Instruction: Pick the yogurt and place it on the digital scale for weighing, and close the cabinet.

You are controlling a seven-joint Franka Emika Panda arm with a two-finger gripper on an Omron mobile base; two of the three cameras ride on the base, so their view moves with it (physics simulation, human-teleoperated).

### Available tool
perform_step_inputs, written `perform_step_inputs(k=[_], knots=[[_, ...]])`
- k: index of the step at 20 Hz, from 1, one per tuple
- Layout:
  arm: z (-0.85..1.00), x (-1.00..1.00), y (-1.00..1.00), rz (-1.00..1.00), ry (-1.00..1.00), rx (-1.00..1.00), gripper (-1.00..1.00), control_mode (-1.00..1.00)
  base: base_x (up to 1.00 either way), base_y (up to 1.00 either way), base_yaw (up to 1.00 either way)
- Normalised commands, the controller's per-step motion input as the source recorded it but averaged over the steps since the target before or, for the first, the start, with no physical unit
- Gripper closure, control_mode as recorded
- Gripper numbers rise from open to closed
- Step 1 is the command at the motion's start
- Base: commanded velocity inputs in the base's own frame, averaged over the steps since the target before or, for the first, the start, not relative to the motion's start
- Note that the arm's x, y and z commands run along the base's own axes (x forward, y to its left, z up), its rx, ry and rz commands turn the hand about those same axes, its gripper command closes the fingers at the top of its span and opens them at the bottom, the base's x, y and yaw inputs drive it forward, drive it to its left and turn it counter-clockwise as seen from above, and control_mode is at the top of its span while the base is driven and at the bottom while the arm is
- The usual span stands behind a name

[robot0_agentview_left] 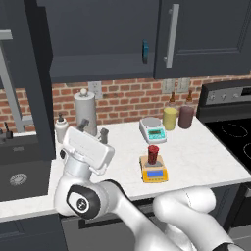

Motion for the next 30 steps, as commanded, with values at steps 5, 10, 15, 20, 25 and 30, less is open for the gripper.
perform_step_inputs(k=[5, 10, 15, 20, 25, 30], knots=[[-0.31, 0.18, 0.33, 0.02, 0.00, 0.01, -1.00, -1.00, 0.00, 0.00, 0.00], [-0.10, 0.17, 0.34, 0.05, 0.00, 0.02, -1.00, -1.00, 0.00, 0.00, 0.00], [0.00, 0.18, 0.46, 0.09, 0.00, 0.00, -1.00, -1.00, 0.00, 0.00, 0.00], [-0.02, 0.27, 0.45, 0.10, 0.02, 0.00, -1.00, -1.00, 0.00, 0.00, 0.00], [-0.05, 0.22, 0.28, 0.14, 0.00, 0.00, -1.00, -1.00, 0.00, 0.00, 0.00], [-0.04, 0.19, 0.25, 0.15, 0.00, 0.00, -1.00, -1.00, 0.00, 0.00, 0.00]])
